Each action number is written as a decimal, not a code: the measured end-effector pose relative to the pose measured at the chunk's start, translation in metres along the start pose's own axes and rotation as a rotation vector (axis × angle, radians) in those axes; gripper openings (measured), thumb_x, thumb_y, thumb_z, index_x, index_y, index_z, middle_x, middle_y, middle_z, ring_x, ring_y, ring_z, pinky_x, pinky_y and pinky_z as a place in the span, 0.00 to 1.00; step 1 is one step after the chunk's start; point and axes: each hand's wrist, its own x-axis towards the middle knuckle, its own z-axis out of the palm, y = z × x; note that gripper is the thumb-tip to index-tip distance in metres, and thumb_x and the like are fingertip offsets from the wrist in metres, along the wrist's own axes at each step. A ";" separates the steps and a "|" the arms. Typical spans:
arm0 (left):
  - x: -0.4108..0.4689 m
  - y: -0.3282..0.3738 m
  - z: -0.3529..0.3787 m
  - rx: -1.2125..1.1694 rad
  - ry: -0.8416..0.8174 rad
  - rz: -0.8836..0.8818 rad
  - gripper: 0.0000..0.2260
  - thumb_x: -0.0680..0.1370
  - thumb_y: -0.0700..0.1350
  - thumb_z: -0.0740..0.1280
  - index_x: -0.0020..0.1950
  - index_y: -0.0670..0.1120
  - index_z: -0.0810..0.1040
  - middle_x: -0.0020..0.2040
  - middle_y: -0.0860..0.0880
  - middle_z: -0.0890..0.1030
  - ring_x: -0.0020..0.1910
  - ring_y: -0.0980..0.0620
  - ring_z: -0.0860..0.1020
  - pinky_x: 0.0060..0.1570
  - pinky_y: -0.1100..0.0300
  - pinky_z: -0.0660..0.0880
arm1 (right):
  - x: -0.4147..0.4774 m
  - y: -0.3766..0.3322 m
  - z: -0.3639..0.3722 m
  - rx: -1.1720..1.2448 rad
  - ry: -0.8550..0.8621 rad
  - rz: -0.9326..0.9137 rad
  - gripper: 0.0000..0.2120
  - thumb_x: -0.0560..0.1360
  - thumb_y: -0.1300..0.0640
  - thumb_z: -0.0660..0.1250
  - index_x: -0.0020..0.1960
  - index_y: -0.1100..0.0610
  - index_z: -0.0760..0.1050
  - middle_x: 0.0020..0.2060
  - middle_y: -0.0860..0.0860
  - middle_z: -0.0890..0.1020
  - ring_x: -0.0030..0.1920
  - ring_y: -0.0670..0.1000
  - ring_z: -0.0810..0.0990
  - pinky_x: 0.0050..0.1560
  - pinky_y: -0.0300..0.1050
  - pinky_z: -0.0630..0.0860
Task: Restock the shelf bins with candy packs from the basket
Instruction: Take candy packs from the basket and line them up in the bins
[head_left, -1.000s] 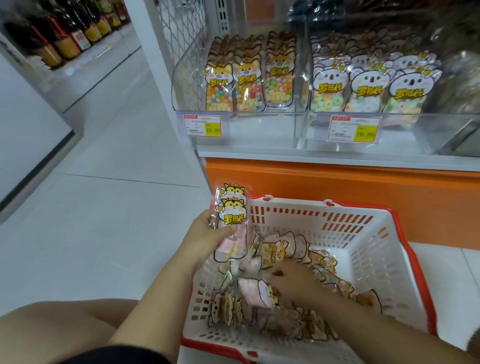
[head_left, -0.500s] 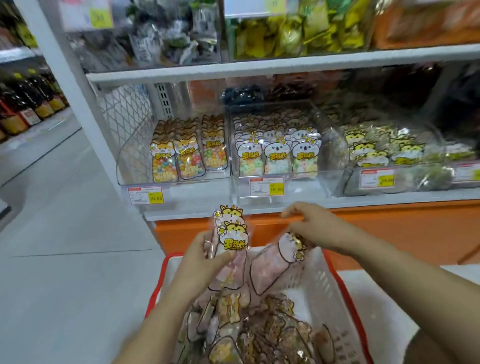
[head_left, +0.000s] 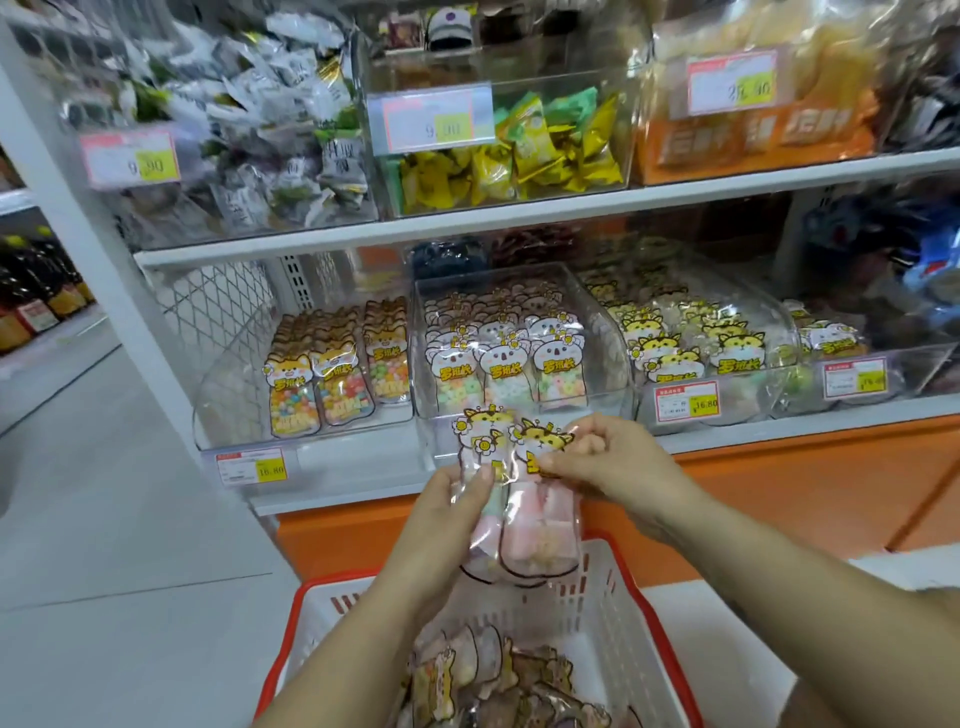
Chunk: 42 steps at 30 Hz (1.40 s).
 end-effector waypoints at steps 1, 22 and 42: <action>0.004 0.003 0.003 -0.040 -0.007 0.004 0.26 0.74 0.68 0.67 0.64 0.53 0.74 0.65 0.58 0.78 0.63 0.56 0.76 0.53 0.57 0.77 | 0.003 0.001 -0.001 -0.009 0.062 -0.048 0.14 0.68 0.62 0.78 0.44 0.56 0.73 0.25 0.44 0.72 0.31 0.47 0.72 0.37 0.45 0.70; 0.119 0.107 0.175 -0.234 -0.275 0.156 0.23 0.74 0.41 0.76 0.67 0.44 0.74 0.60 0.46 0.84 0.59 0.46 0.82 0.58 0.49 0.79 | 0.041 -0.060 -0.170 0.279 0.364 -0.214 0.12 0.72 0.66 0.73 0.54 0.67 0.77 0.42 0.58 0.86 0.41 0.56 0.85 0.43 0.47 0.83; 0.149 0.113 0.200 0.056 0.162 0.437 0.21 0.79 0.39 0.70 0.70 0.49 0.67 0.61 0.53 0.80 0.57 0.60 0.79 0.57 0.64 0.76 | 0.102 -0.034 -0.242 -0.301 0.241 -0.269 0.17 0.71 0.67 0.74 0.56 0.57 0.73 0.38 0.49 0.80 0.38 0.43 0.77 0.40 0.34 0.73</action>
